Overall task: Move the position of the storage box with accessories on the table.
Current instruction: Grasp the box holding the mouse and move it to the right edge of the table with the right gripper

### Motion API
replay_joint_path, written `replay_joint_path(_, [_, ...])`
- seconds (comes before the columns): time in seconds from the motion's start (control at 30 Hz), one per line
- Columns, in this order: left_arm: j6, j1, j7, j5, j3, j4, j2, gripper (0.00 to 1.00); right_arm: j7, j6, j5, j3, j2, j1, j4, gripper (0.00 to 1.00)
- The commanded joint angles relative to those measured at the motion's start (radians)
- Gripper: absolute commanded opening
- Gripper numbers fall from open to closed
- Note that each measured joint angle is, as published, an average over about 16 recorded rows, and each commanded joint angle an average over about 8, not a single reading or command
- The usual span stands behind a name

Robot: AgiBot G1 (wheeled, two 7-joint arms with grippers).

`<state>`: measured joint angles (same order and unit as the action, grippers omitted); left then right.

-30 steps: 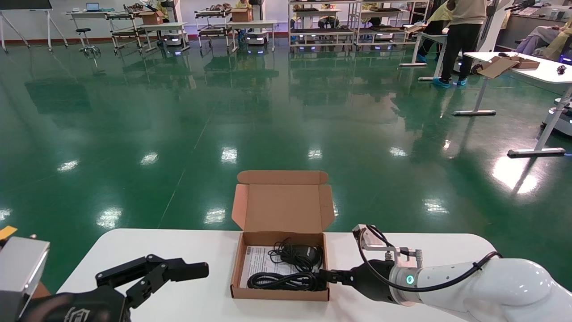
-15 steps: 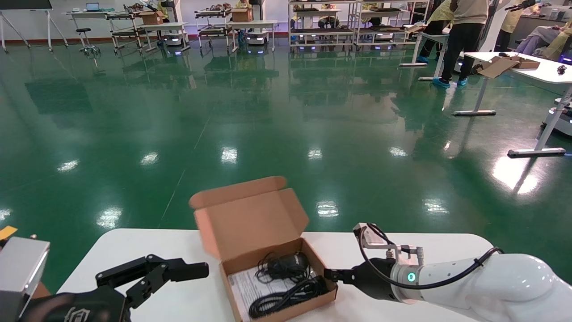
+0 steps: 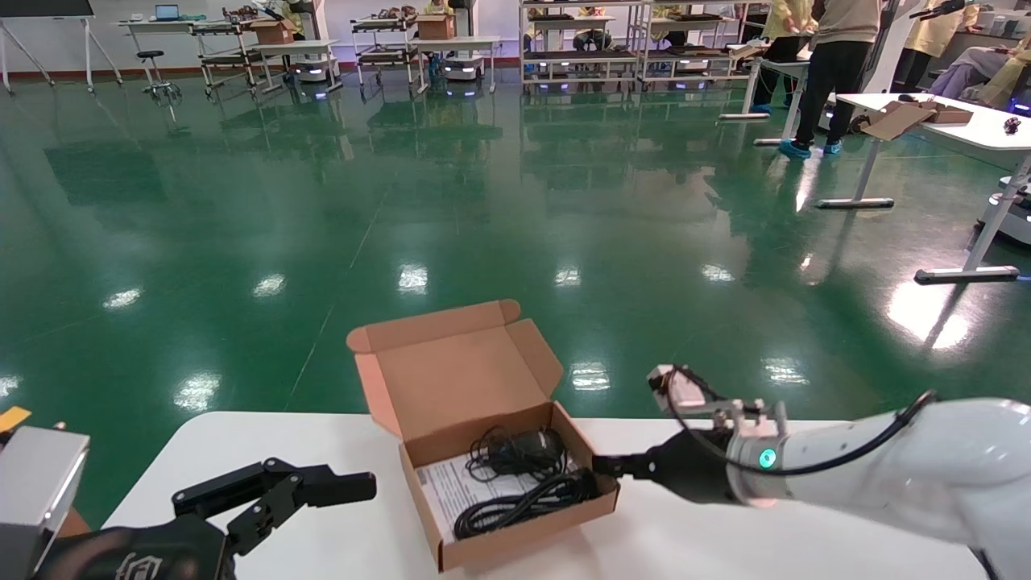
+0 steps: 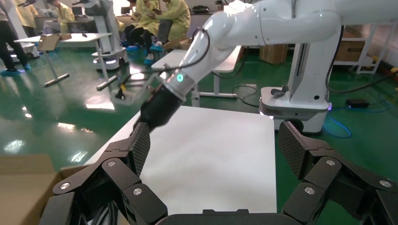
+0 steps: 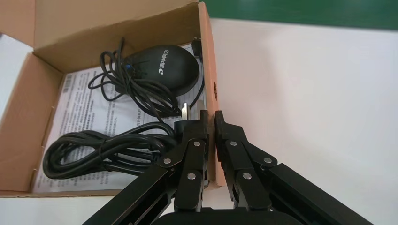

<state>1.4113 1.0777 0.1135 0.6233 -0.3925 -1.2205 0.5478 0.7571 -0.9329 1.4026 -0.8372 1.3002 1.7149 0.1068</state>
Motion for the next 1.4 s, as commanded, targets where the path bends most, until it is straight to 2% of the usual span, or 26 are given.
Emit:
replay_joint_path(0.03, [0.0,0.0,0.0,0.0,0.0,0.0,0.0,1.0,-0.006,-0.022,0.0,0.0,-0.007,0.02,-0.003,0.0])
replay_joint_path(0.47, [0.0,0.0,0.0,0.0,0.0,0.0,0.0,1.0,-0.034,-0.186,0.024,-0.015,-0.134,0.216,-0.015,0.0])
replay_joint_path(0.8, [0.0,0.0,0.0,0.0,0.0,0.0,0.0,1.0,-0.054,-0.256,0.058,-0.034,-0.262,0.366,-0.032,0.0])
replay_joint_path(1.1, [0.0,0.0,0.0,0.0,0.0,0.0,0.0,1.0,-0.085,-0.23,0.094,-0.054,-0.375,0.45,-0.064,0.0])
replay_joint_path(1.4, [0.0,0.0,0.0,0.0,0.0,0.0,0.0,1.0,-0.119,-0.152,0.111,-0.065,-0.451,0.46,-0.098,0.0])
